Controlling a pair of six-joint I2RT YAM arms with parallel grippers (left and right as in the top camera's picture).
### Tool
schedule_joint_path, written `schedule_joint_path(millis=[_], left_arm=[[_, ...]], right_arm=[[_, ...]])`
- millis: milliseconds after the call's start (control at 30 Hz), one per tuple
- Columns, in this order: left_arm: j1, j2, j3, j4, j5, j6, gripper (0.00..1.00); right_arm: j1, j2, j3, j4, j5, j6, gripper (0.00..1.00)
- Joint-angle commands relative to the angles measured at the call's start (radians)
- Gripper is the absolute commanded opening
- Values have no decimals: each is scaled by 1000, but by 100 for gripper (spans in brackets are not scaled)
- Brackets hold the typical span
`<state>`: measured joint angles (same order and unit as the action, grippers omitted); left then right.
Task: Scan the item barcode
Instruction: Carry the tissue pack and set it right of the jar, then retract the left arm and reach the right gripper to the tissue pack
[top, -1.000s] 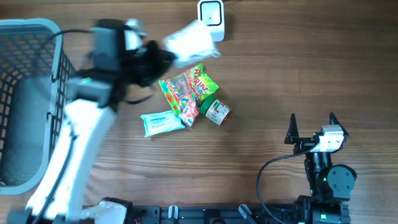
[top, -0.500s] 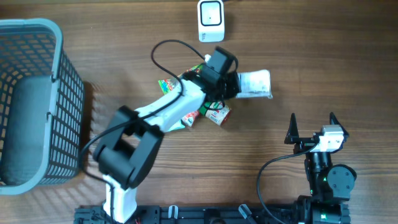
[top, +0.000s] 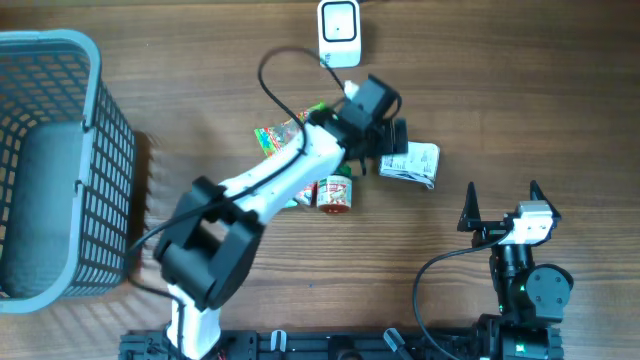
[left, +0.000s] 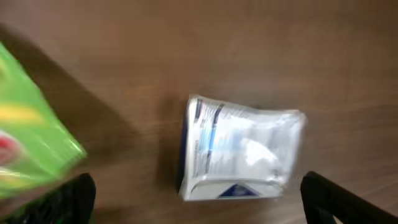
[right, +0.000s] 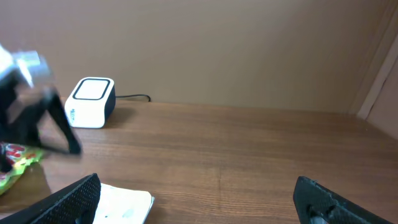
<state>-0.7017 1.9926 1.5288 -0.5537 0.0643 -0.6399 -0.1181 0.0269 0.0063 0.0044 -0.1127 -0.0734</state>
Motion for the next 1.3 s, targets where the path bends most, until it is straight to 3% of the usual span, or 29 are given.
schedule_joint_path(millis=[0,100,400,533,667,700,833,900,1033,1100,1133,1200,1267], left_arm=[[21,-156,187,-84,-197,152,100],[30,-230,324,-122,-378,277,100],[198,-413,572,-142,-620,550,100],[357,-503,574,-219,-610,588,100],[493,-581,573,-249,-465,569,100],[512,-599,573,-252,-454,568,100],[549,-687,568,-278,-430,569,100],[549,-737,556,-294,-366,569,100],[550,-879,471,-283,-260,569,100],[549,-954,407,-256,-230,569,100],[549,-999,372,-236,-228,569,100],[549,-1118,271,-176,-227,569,100],[549,-1218,191,-125,-215,569,100]], right_arm=[[4,-3,-1,5,-16,-5,100],[4,-3,-1,5,-16,-5,100],[4,-3,-1,5,-16,-5,100],[4,-3,-1,5,-20,-2,100],[4,24,-1,3,-19,37,100],[4,38,-1,2,-20,103,100],[4,143,-1,6,-53,647,100],[4,186,-1,17,-156,808,100],[4,245,-1,31,-566,869,100],[3,257,0,24,-691,902,99],[3,260,0,18,-716,987,100],[3,265,0,43,-808,1407,100],[3,264,0,138,-888,1702,100]])
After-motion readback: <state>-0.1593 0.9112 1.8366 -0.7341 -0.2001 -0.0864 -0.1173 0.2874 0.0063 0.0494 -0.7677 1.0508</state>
